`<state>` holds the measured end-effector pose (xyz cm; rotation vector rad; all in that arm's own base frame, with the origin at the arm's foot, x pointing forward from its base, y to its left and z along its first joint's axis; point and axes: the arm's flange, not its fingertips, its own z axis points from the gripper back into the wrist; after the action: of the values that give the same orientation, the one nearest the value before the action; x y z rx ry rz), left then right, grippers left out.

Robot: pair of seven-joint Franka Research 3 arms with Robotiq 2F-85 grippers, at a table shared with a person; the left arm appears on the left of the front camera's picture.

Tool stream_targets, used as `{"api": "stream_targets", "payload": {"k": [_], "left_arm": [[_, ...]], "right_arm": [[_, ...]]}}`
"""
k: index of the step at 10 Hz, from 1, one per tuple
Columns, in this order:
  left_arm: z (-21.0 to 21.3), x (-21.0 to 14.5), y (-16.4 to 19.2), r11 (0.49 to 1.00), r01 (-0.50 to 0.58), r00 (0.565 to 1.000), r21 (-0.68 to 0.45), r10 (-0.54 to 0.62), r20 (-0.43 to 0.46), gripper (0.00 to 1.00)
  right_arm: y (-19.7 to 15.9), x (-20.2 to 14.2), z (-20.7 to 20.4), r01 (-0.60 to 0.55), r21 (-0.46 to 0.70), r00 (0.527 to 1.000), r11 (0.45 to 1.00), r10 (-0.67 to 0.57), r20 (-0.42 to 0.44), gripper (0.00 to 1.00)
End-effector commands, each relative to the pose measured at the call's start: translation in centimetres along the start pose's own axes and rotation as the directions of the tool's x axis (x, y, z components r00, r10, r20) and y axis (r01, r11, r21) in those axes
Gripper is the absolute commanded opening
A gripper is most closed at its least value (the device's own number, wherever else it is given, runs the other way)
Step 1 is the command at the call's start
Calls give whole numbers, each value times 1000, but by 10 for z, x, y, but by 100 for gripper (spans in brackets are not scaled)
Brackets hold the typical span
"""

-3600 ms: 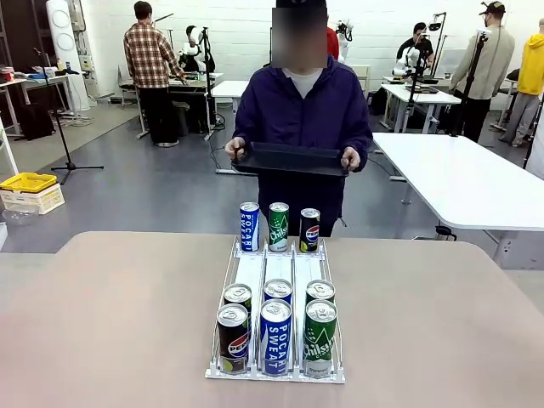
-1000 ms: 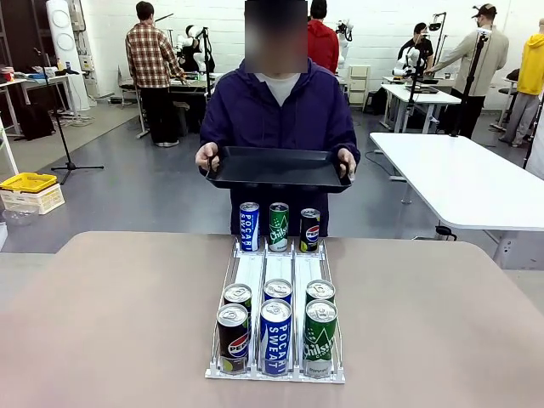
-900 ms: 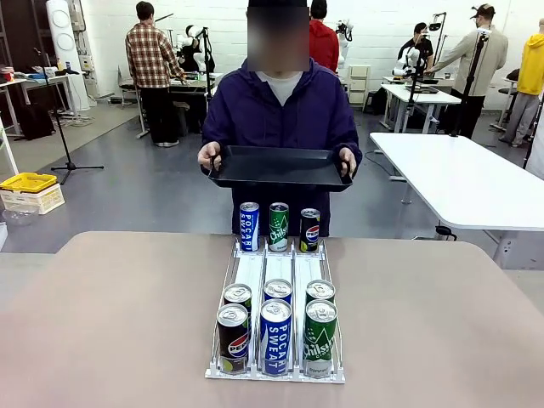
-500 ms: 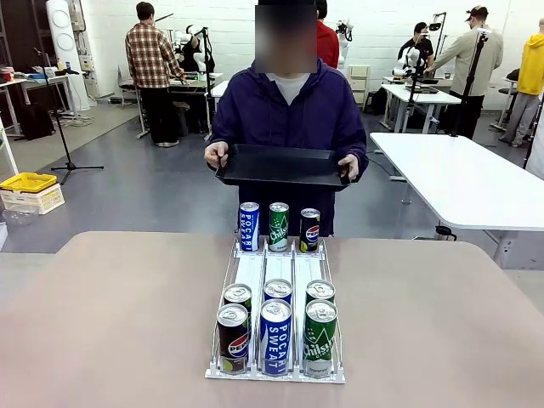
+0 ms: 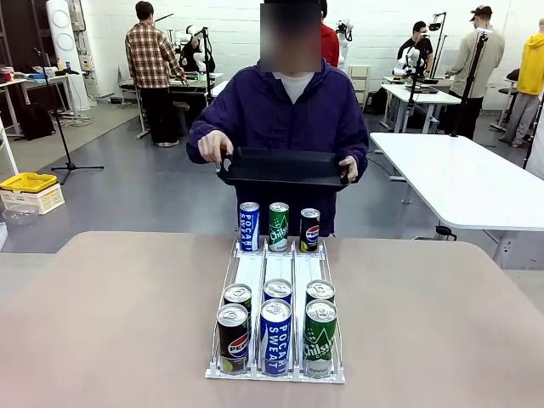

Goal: Retrieve and hand over the desired beverage to the person.
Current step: Pick up a can of the same type that the person held from the Automatic Can Dispenser.

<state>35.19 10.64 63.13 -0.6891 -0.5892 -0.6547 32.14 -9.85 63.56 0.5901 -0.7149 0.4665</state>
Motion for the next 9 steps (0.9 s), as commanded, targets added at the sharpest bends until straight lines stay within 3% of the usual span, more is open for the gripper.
{"api": "stream_targets", "payload": {"k": [1, 9], "left_arm": [[2, 0, 1, 1000, 21, 1000, -15, -20, 13, 100], [2, 0, 1, 1000, 21, 1000, -15, -20, 13, 100]], "right_arm": [[-1, 3, -1, -7, 28, 1000, 1000, 6, 18, 100], [-1, 3, -1, -7, 28, 1000, 1000, 6, 18, 100]]}}
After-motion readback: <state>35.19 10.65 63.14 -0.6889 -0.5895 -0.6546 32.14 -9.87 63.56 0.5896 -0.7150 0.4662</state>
